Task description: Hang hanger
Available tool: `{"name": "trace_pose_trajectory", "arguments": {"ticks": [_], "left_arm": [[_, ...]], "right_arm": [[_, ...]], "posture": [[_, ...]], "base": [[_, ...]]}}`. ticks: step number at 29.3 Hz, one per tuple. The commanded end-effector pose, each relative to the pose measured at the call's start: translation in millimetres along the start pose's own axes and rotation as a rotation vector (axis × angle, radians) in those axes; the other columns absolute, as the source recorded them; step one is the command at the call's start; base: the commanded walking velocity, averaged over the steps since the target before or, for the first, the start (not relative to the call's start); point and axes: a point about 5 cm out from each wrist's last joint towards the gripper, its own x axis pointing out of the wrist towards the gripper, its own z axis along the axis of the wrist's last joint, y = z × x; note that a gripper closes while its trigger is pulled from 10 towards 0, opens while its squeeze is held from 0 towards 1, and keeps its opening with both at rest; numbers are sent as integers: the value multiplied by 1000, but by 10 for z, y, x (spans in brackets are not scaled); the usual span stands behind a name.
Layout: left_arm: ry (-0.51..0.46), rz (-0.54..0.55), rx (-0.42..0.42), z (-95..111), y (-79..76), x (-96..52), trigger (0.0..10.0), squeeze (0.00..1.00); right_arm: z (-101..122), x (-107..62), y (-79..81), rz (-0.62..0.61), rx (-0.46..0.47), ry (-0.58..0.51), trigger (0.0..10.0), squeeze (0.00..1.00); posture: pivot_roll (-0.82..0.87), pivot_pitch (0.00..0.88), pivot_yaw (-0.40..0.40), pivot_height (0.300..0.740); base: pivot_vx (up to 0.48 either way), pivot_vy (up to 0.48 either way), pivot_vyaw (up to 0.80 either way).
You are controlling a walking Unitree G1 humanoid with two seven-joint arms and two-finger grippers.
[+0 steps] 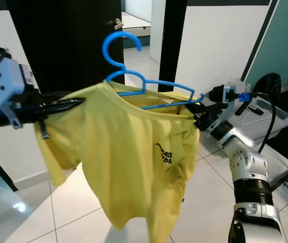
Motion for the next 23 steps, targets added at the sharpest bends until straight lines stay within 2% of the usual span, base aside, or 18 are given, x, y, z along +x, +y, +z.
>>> {"name": "trace_pose_trajectory", "arguments": {"ticks": [1, 10, 17, 19, 21, 23], "left_arm": [[11, 33, 17, 54, 73, -126, 10000, 0], [147, -19, 112, -50, 37, -129, 10000, 0], [207, -67, 164, -126, -104, 16, 10000, 0], [200, -56, 159, -138, -119, 59, 10000, 0], [178, 39, 90, -208, -126, 203, 10000, 0], [169, 80, 62, -237, -127, 258, 10000, 0]], "right_arm": [[84, -77, -108, -63, 14, -31, 706, 0], [134, -71, -130, -73, 13, -39, 824, 0], [103, -27, -114, -82, -4, -13, 1216, 0], [79, -12, -112, -89, -8, 1, 1255, 0], [-15, 60, -53, -84, -29, 43, 1647, 0], [-51, 90, -25, -79, -35, 57, 1647, 0]], "posture": [[41, 0, -44, 740], [41, 0, -49, 740], [38, 0, -53, 740], [40, 0, -55, 740], [42, 0, -56, 740], [43, 0, -55, 740]], "base": [[0, 0, 0], [0, 0, 0], [0, 0, 0], [0, 0, 0], [0, 0, 0], [0, 0, 0]]}}
